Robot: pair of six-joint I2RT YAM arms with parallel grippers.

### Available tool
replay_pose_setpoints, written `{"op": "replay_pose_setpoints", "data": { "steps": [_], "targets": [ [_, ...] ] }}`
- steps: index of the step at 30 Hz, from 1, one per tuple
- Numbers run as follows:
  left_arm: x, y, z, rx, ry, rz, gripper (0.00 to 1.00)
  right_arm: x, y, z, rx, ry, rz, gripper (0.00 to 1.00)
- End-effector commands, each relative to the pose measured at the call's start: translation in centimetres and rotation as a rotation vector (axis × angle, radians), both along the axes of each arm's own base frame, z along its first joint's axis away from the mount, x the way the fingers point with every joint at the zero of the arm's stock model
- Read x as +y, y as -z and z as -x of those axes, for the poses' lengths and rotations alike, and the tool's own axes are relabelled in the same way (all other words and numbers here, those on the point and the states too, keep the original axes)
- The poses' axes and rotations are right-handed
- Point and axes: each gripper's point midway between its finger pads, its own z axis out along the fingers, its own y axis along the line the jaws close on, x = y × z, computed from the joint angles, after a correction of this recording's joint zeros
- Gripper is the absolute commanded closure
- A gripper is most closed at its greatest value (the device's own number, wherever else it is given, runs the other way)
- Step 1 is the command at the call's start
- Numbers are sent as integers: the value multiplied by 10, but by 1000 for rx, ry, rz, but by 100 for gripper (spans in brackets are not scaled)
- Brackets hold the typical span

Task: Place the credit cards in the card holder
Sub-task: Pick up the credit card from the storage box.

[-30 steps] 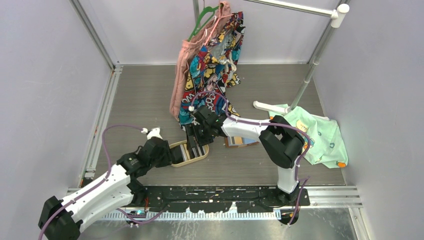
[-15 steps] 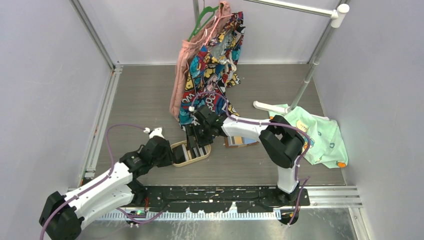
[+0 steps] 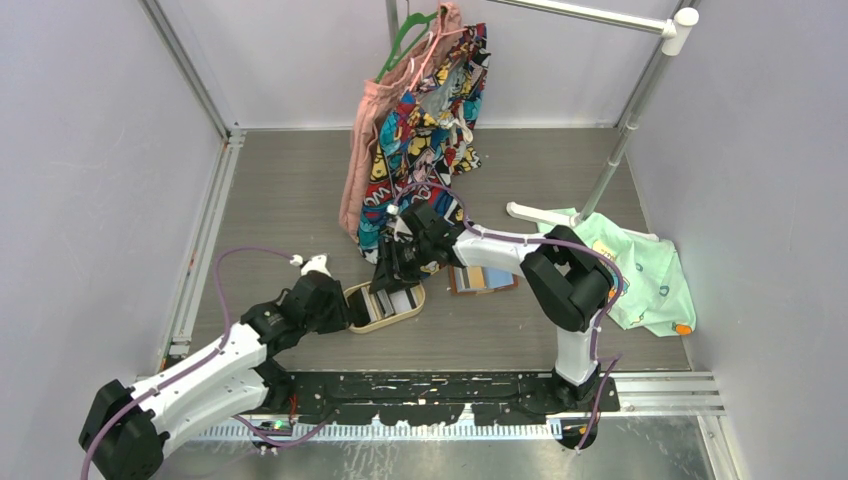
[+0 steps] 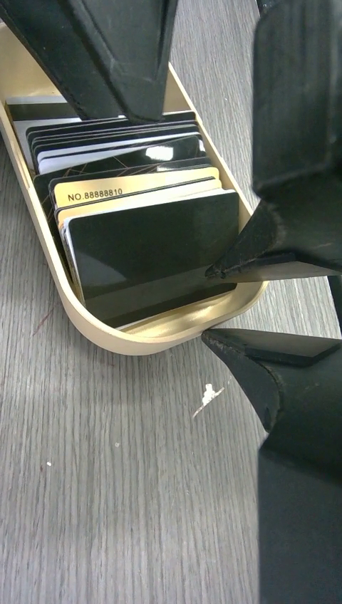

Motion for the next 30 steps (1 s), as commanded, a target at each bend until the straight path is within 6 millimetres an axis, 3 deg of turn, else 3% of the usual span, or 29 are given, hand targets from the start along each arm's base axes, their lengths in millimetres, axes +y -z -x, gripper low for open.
{"op": "replay_pose_setpoints", "data": {
  "steps": [1, 6, 11, 20, 24, 30],
  "targets": [
    [-17, -17, -13, -59, 15, 79, 69, 18, -24, 9, 37, -46, -124, 47],
    [-20, -17, -14, -58, 19, 88, 69, 22, -13, 18, 36, -73, -98, 50],
    [-22, -16, -14, -54, 23, 94, 70, 15, 5, 14, -25, -79, 5, 50],
    [-25, -17, -15, -56, 28, 102, 70, 22, 16, 27, 7, -113, 13, 46],
    [-24, -17, -15, -57, 28, 103, 70, 24, 12, 28, 14, -121, -6, 46],
    [-23, -18, -15, -62, 25, 101, 70, 20, -15, 17, 8, -111, -80, 52]
  ]
}}
